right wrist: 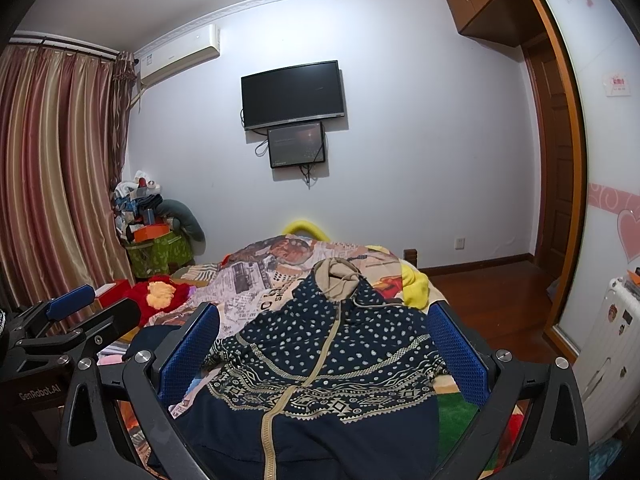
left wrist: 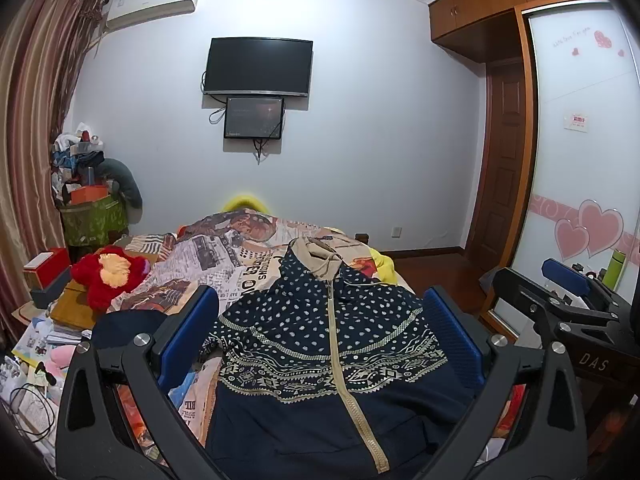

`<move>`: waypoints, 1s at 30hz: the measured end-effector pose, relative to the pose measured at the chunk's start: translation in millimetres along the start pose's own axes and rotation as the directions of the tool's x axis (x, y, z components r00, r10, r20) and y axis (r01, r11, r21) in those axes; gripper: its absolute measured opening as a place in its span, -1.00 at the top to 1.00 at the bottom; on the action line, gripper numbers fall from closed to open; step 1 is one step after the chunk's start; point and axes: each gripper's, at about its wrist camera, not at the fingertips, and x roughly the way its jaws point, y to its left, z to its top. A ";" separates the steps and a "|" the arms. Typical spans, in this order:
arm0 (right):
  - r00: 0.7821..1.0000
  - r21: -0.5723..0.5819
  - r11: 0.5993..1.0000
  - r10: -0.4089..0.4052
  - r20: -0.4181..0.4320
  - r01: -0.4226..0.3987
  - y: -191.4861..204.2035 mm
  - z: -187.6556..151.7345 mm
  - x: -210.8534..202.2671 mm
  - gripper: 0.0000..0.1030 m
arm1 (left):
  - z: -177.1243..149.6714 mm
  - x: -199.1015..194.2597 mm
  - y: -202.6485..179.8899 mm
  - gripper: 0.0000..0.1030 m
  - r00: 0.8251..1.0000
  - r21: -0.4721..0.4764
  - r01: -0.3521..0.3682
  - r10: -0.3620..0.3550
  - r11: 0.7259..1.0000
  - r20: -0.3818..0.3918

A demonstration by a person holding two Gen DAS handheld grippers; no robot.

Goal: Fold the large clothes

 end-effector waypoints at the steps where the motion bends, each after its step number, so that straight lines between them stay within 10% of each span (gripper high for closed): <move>1: 1.000 0.000 1.000 -0.001 0.000 0.001 -0.1 -0.1 -0.1 -1.00 | 0.3 0.2 -0.1 -1.00 1.000 0.000 0.001 -0.001 1.000 0.000; 30: 1.000 0.000 1.000 0.000 0.001 0.000 0.7 -6.3 3.7 -1.00 | 1.2 0.1 -1.1 -1.00 1.000 0.000 0.000 0.000 1.000 0.009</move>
